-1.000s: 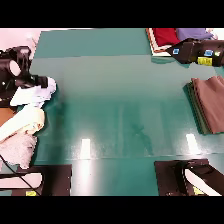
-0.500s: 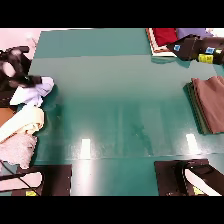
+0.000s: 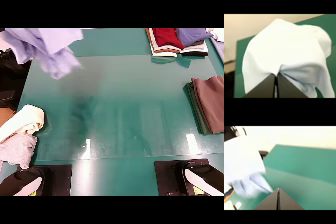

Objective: Fold the shirts.

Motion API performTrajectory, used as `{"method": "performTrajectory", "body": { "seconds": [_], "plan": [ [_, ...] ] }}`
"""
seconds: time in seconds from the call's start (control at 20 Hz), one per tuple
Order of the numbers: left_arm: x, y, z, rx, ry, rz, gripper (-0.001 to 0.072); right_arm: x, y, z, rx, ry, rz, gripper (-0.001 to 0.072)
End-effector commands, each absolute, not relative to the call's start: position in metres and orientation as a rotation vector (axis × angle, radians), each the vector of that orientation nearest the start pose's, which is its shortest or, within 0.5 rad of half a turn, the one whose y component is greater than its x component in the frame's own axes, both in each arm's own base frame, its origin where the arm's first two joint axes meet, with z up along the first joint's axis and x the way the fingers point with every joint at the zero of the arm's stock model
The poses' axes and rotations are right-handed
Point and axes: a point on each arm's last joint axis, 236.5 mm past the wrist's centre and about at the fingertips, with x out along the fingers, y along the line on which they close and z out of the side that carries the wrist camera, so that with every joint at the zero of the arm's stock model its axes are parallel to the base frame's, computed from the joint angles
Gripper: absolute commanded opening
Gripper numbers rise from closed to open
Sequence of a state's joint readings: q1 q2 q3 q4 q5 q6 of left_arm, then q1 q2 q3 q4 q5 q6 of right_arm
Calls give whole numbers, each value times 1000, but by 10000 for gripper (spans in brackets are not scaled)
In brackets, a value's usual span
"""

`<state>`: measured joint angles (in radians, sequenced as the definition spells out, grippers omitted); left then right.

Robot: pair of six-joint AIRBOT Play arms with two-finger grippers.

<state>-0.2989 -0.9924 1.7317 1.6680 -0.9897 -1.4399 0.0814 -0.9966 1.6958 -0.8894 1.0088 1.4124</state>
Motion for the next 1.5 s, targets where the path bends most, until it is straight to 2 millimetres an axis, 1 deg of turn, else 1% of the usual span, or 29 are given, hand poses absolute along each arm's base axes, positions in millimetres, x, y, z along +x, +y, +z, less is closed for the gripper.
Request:
{"method": "performTrajectory", "body": {
  "seconds": [0.0,0.1,0.15,0.25,0.3,0.35,0.4,0.45,0.5,0.55,0.6,0.65,0.7,0.75,0.8,0.85,0.9,1.0,1.05,1.15,1.2,1.3,1.35,1.4,1.45],
  "plan": [
    [341,-196,397,316,226,-524,23,346,156,456,252,180,636,18],
    [334,-277,352,372,305,-716,24,341,155,474,239,140,638,18],
    [325,-321,326,389,344,-822,25,338,153,480,229,128,637,18],
    [306,-397,281,382,402,-998,28,335,147,484,209,132,629,18],
    [302,-420,265,362,423,-1044,134,333,144,483,201,141,623,18],
    [305,-432,252,347,441,-1057,455,332,141,482,195,150,614,18],
    [314,-431,244,339,466,-1036,501,331,136,480,190,159,600,18],
    [328,-416,238,326,503,-993,501,329,131,478,185,165,589,18],
    [348,-392,232,306,554,-932,501,328,127,477,182,171,578,18],
    [370,-361,224,276,619,-853,501,327,124,476,179,176,568,18],
    [393,-321,211,216,712,-752,501,327,122,475,177,181,563,18],
    [412,-283,198,155,787,-654,502,327,122,474,175,186,563,18],
    [427,-249,183,97,849,-573,501,327,122,473,176,188,563,18],
    [438,-218,161,34,912,-504,502,329,122,472,179,191,565,18],
    [440,-197,136,-22,978,-459,502,332,122,469,181,203,566,18],
    [436,-183,106,-82,1053,-436,502,335,123,464,181,217,567,18],
    [428,-179,75,-147,1120,-429,502,339,123,459,181,237,570,18],
    [412,-184,21,-237,1193,-415,501,346,128,446,182,281,585,18],
    [405,-193,0,-271,1208,-421,501,349,132,440,182,303,598,18],
    [390,-216,-32,-301,1236,-455,501,357,143,428,184,344,629,18],
    [383,-227,-46,-293,1263,-470,501,360,149,422,185,361,642,18],
    [372,-246,-67,-276,1313,-494,501,368,155,412,188,394,658,18],
    [370,-254,-71,-274,1318,-502,500,370,157,405,185,418,662,18],
    [373,-259,-71,-274,1296,-504,499,372,156,395,179,453,663,18],
    [380,-262,-66,-286,1264,-504,479,373,154,383,163,497,653,18]
  ]
}}
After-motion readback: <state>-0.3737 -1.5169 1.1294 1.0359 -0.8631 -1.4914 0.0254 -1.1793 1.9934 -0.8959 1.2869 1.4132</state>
